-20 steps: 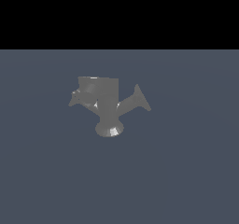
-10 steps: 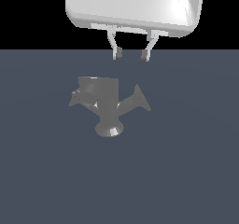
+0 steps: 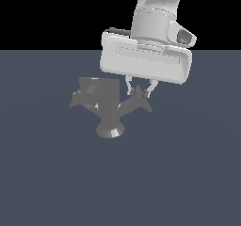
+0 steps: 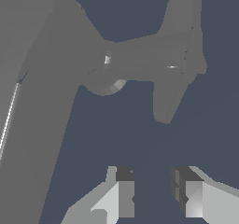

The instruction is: Turn on the faucet by rotating a designated handle.

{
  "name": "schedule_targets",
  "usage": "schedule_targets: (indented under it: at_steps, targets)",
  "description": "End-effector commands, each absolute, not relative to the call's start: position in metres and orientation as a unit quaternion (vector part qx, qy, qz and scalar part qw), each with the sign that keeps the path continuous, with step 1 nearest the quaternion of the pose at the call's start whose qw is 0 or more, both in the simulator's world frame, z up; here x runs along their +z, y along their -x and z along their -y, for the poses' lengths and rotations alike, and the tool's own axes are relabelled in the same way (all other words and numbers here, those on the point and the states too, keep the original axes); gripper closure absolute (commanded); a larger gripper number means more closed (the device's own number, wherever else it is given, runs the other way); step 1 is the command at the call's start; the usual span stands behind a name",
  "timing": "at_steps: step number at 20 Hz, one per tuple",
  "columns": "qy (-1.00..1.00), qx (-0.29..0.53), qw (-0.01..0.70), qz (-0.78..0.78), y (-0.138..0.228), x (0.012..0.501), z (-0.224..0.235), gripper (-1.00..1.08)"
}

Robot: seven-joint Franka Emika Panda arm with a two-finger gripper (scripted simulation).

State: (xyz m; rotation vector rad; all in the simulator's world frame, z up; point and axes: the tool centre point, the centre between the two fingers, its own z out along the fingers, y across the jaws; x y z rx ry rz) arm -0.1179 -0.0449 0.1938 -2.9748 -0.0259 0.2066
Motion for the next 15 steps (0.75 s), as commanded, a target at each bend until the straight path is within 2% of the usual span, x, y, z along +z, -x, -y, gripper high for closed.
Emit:
schedule_targets:
  at_steps: [1, 2, 3, 4, 5, 6, 7, 8, 9, 10, 11, 12, 13, 14, 15]
  targets:
    - [0.992, 0.102, 0.074, 0.013, 0.136, 0.154, 0.051, -0.15]
    - [0.993, 0.066, 0.081, 0.047, 0.068, 0.16, 0.008, -0.34]
    - [0.993, 0.043, 0.085, 0.068, 0.077, 0.179, -0.005, -0.34]
    - [0.991, 0.04, 0.061, 0.112, 0.051, 0.173, 0.036, -0.47]
    - [0.986, 0.037, 0.037, 0.156, 0.061, 0.177, -0.014, -0.47]
    - [0.978, 0.062, 0.029, 0.198, 0.106, 0.162, -0.02, 0.51]
    - [0.978, 0.063, 0.029, 0.198, 0.106, 0.162, -0.021, 0.51]
    - [0.975, 0.022, 0.015, 0.223, 0.03, 0.181, -0.018, -0.22]
    - [0.971, -0.006, 0.005, 0.239, 0.044, 0.206, -0.033, -0.22]
    - [0.96, -0.007, -0.01, 0.28, 0.039, 0.202, -0.042, 0.62]
    - [0.947, -0.01, -0.023, 0.321, 0.032, 0.199, -0.055, 0.8]
    - [0.96, -0.022, -0.001, 0.28, 0.021, 0.196, -0.099, 0.79]
    - [0.966, -0.029, 0.012, 0.257, 0.023, 0.199, -0.071, 0.79]
    - [0.955, -0.045, 0.02, 0.291, 0.012, 0.201, -0.083, 0.48]
    - [0.945, -0.052, -0.013, 0.324, -0.001, 0.203, -0.068, 0.8]
